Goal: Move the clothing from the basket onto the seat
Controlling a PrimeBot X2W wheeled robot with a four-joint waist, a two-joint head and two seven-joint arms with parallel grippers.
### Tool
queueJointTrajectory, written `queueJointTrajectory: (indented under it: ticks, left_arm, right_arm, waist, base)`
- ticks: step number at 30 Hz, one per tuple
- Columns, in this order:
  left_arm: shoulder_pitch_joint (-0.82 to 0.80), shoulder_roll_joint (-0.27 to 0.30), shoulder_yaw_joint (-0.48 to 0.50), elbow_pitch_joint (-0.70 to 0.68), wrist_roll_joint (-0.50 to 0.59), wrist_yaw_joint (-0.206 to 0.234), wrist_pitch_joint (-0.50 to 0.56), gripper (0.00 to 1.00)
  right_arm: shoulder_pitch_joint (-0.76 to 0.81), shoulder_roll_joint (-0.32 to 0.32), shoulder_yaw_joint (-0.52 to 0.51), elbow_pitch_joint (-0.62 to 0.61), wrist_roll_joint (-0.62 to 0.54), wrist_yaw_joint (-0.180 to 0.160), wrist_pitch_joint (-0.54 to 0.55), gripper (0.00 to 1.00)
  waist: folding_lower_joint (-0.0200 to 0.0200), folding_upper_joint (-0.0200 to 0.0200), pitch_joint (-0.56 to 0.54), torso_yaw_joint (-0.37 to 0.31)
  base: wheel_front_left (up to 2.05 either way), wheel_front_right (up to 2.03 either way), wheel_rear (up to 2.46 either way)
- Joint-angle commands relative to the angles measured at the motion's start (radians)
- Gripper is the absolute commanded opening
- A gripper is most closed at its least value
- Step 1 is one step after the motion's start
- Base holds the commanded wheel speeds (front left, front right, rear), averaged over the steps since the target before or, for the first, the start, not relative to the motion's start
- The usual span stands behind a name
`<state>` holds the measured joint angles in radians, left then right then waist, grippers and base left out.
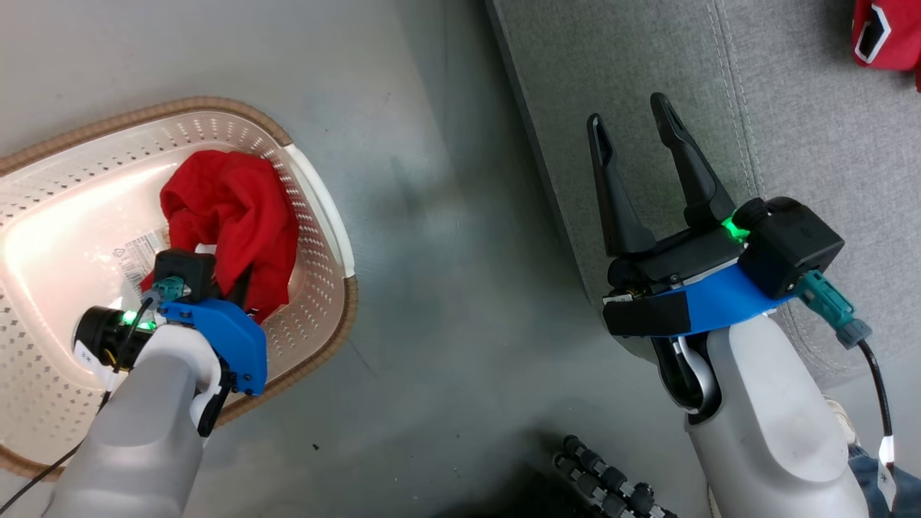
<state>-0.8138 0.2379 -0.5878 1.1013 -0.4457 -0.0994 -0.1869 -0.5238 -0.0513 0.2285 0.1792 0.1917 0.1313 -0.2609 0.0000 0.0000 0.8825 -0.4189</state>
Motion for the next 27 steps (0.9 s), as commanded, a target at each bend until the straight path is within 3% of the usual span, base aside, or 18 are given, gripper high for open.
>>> queueJointTrajectory:
  ticks: [1, 8, 19, 27]
  left_arm:
    - [-0.009, -0.002, -0.003, 0.009, -0.002, -0.006, -0.008, 0.0]
    - [0.013, -0.06, -0.023, 0.034, -0.012, -0.017, -0.039, 0.0]
    - [0.072, -0.17, -0.123, 0.015, 0.0, -0.03, -0.074, 0.0]
    - [0.129, -0.187, -0.223, -0.076, -0.065, -0.032, -0.08, 0.0]
  right_arm:
    - [-0.014, 0.002, -0.002, 0.004, -0.01, -0.001, -0.005, 1.0]
    - [0.013, 0.001, -0.033, 0.027, -0.039, -0.001, -0.004, 1.0]
    - [0.125, 0.0, -0.089, 0.03, -0.155, -0.001, 0.08, 1.0]
    - [0.24, 0.0, -0.098, -0.002, -0.18, -0.001, 0.163, 1.0]
  waist:
    - [0.0, 0.0, -0.008, 0.008]
    - [0.0, 0.0, -0.111, 0.072]
    - [0.0, 0.0, -0.445, 0.237]
    - [0.0, 0.0, -0.68, 0.335]
  base:
    - [0.0, 0.0, 0.0]
    - [0.0, 0.0, 0.0]
    - [0.0, 0.0, 0.0]
    - [0.0, 0.0, 0.0]
